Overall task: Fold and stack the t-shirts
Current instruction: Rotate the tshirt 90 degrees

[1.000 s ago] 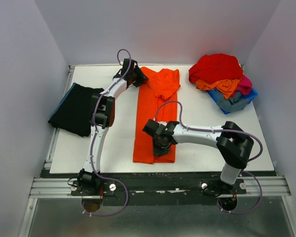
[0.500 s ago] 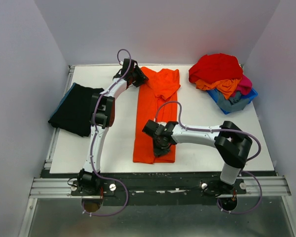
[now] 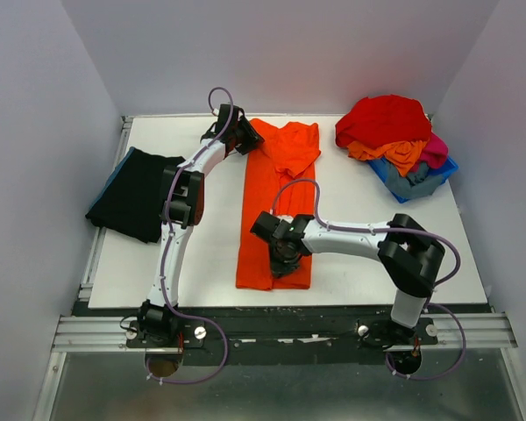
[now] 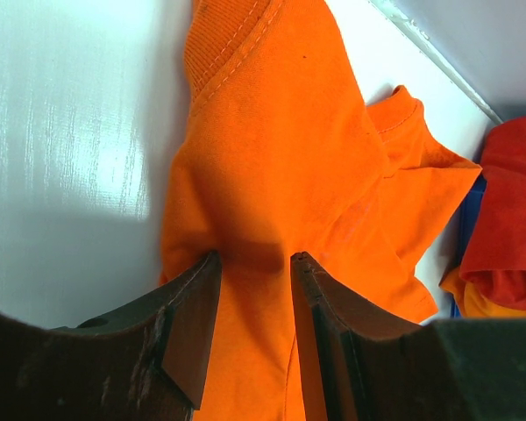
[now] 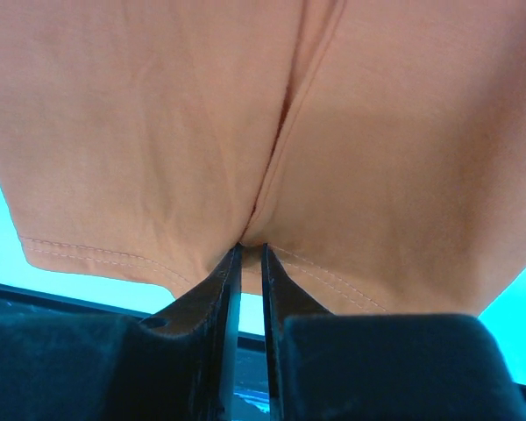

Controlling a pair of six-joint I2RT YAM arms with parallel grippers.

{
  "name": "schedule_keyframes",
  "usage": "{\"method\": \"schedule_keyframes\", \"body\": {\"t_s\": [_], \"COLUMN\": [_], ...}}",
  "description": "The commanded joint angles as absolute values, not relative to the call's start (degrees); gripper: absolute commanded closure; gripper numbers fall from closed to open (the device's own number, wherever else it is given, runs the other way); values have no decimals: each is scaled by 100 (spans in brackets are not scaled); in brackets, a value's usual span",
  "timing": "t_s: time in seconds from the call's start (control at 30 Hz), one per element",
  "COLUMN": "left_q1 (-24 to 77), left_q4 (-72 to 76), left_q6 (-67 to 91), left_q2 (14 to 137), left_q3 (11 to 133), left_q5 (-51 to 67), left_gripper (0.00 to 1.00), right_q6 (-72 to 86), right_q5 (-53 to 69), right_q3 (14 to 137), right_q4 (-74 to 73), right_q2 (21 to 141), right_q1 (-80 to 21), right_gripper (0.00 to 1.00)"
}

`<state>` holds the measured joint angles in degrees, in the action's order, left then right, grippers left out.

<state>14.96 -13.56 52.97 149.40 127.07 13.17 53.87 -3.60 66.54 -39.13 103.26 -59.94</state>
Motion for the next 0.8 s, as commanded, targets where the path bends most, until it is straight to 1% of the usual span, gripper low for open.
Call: {"method": "schedule_keyframes", "body": {"t_s": [0.0, 0.07, 0.1, 0.17, 0.5, 0.77], "left_q1": [1485, 1485, 1485, 1485, 1485, 1485], "left_q4": [-1547, -1556, -1547, -1547, -1582, -1652], "left_q6": [5221, 5203, 5203, 5203, 5256, 5282], "left_q2": [15188, 15196, 15205, 15222, 15249, 15231], "left_q3": [12814, 12806, 12806, 12814, 12876, 12867], "left_q5": [1336, 1318, 1318, 1318, 1248, 1134], "left_gripper": [47, 47, 47, 47, 46, 46], "right_q6": [5265, 5247, 5247, 5256, 5308, 5405], "right_q5": [-317, -264, -255, -272, -273, -62], "right_q3": [6925, 6961, 6952, 6943, 6935, 6908], "right_q4": [-3946, -3946, -3955, -3973, -4429, -4236], "right_q2": [10555, 10634, 10652, 10652, 10301, 10432], "right_q1": [-6029, -6029, -6029, -6038, -6310, -6442], "right_gripper": [78, 81, 89, 99, 99, 99]}}
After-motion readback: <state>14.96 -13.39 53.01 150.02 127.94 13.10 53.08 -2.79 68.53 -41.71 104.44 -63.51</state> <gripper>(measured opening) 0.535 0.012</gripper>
